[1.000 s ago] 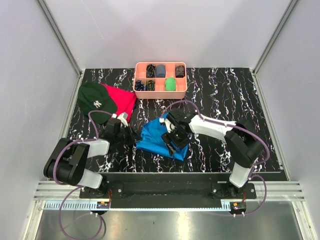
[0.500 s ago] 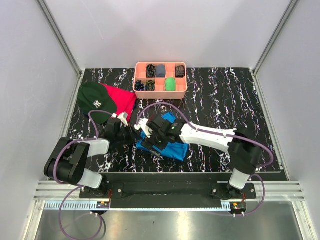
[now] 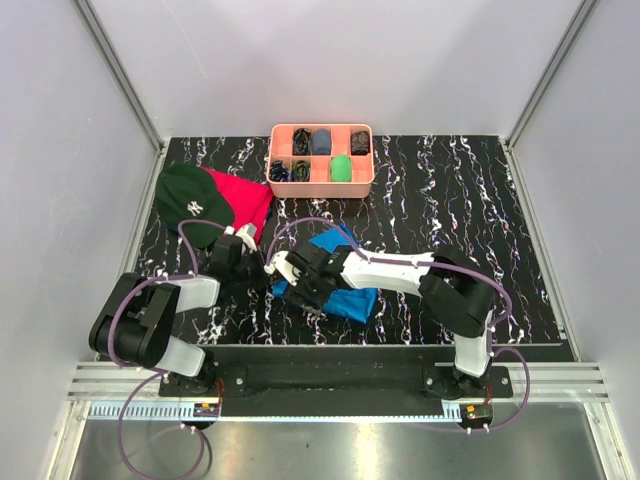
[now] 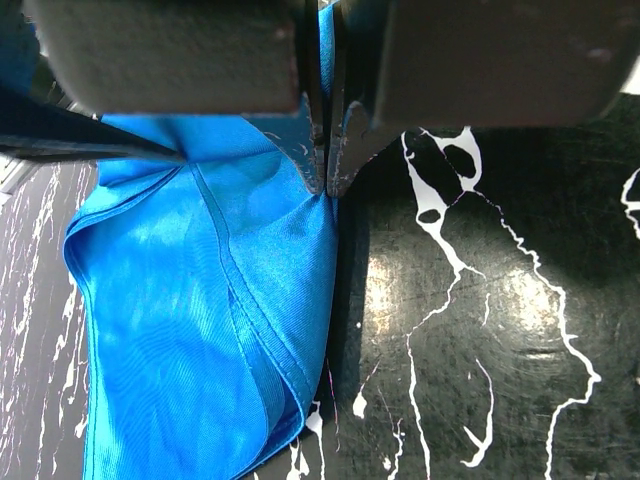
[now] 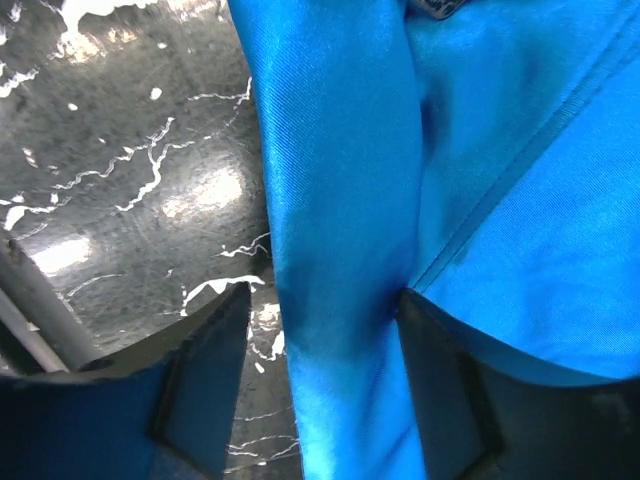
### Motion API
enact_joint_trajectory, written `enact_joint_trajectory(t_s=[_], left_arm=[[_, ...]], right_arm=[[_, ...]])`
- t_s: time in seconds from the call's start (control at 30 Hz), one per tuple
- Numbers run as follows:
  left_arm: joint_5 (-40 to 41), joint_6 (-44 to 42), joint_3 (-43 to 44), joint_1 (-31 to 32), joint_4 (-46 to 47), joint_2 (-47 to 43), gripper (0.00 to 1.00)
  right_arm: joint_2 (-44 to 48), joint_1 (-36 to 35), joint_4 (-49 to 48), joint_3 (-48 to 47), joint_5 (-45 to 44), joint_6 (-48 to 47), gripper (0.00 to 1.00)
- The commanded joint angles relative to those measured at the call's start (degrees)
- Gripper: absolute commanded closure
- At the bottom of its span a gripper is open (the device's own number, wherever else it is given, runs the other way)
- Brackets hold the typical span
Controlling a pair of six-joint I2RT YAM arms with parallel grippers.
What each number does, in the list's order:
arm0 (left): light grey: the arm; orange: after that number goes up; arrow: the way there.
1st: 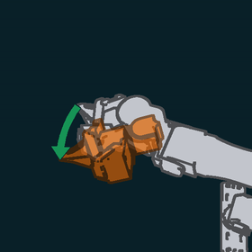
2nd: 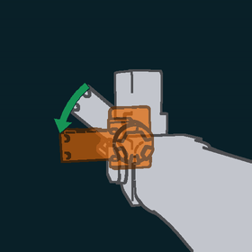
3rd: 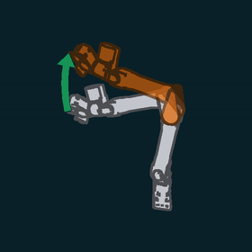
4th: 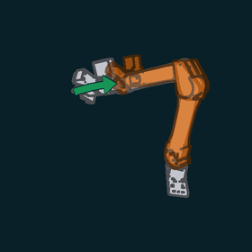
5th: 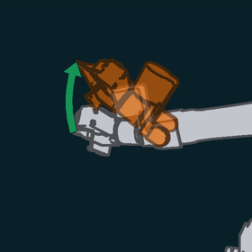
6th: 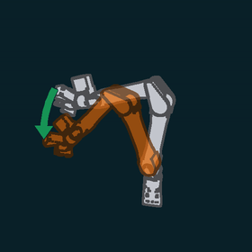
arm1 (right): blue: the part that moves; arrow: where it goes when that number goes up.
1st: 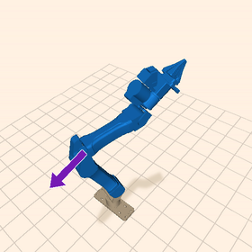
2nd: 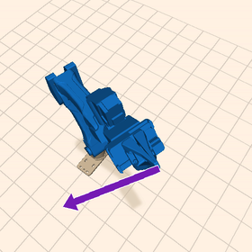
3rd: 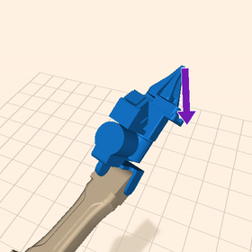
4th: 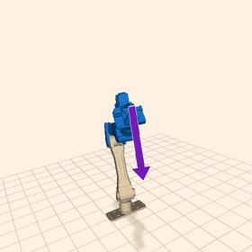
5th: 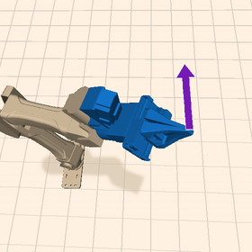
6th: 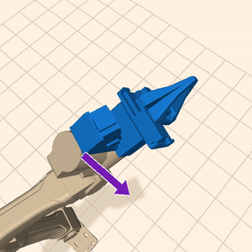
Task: Fold the napkin, place the utensils inside, and roll it up
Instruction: Roll the napkin with the utensil
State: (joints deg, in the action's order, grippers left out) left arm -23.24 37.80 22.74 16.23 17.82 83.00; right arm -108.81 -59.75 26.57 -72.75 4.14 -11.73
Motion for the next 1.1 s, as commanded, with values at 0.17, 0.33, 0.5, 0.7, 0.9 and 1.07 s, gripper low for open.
enact_joint_trajectory(t_s=[0.17,0.33,0.5,0.7,0.9,1.07], left_arm=[[1.88,-1.50,0.02,0.12,-7.89,-1.96,0.96],[5.65,-1.15,0.55,0.03,-12.71,-8.54,0.76],[9.44,-0.36,-0.94,-0.50,-15.01,-13.21,0.47],[10.06,-0.27,-5.07,-0.58,-12.04,-18.22,0.43],[7.34,-1.06,-9.12,-0.58,-7.81,-23.32,0.43],[5.41,-2.21,-12.02,-0.50,-4.47,-27.63,0.42]], right_arm=[[-2.98,2.70,-0.73,-0.55,7.27,1.09,0.59],[-4.21,4.55,0.59,-0.55,19.05,1.71,0.66],[-5.09,6.65,1.12,-0.11,29.14,2.32,0.69],[-7.46,11.04,1.38,-0.29,38.82,4.17,0.73],[-9.83,14.04,1.47,-0.37,44.80,4.26,0.73],[-13.26,16.94,1.47,-1.25,51.65,5.31,0.73]])
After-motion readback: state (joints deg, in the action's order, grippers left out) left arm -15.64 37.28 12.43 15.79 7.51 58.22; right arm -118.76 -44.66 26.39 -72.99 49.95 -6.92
